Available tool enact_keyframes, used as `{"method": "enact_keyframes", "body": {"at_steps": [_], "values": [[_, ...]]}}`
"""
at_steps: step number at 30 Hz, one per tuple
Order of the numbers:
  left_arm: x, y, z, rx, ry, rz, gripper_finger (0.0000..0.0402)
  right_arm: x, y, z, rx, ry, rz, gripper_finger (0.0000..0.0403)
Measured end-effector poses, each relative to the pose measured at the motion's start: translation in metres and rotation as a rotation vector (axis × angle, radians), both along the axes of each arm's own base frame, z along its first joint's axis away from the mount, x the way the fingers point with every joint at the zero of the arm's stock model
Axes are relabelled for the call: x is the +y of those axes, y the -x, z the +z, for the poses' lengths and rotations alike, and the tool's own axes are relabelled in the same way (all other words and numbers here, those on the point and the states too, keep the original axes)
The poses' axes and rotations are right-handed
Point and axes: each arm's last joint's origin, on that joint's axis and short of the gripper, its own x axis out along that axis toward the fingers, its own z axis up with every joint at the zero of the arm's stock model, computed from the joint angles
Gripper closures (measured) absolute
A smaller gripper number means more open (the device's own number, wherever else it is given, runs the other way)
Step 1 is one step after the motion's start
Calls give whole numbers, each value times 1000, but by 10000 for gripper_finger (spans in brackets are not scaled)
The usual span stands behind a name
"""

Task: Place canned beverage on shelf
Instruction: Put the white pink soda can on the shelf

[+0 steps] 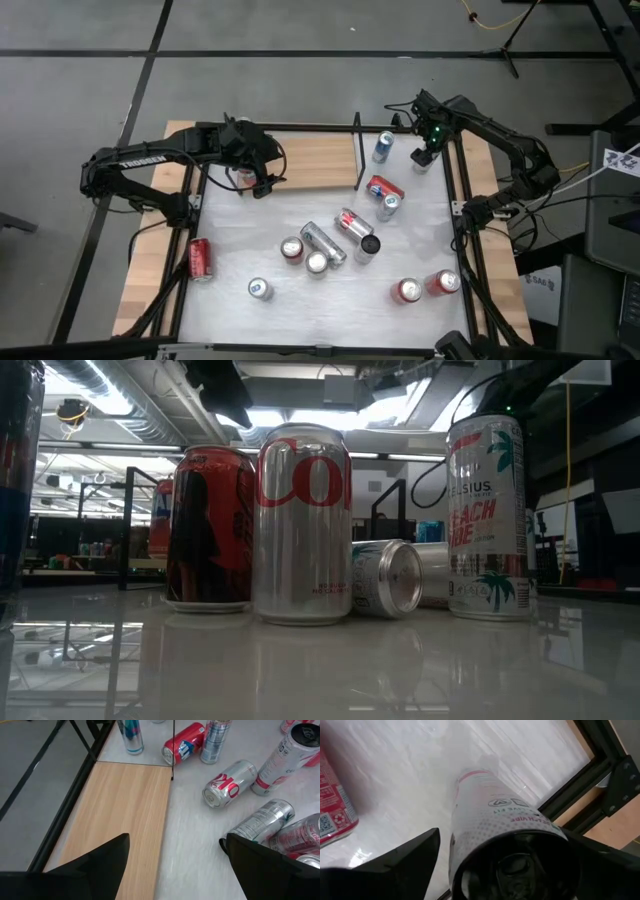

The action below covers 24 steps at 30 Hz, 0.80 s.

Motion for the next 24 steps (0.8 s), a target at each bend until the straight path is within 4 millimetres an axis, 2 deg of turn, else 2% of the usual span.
{"method": "enact_keyframes", "body": {"at_steps": [10,15,24], "values": [[0,0,0,0,0,0,79,0,0,1,-2,0,3,162],[0,0,0,0,0,0,79,0,0,8,5,-10,3,163],[0,0,0,0,0,0,79,4,3,49,25,-38,2,151]]}}
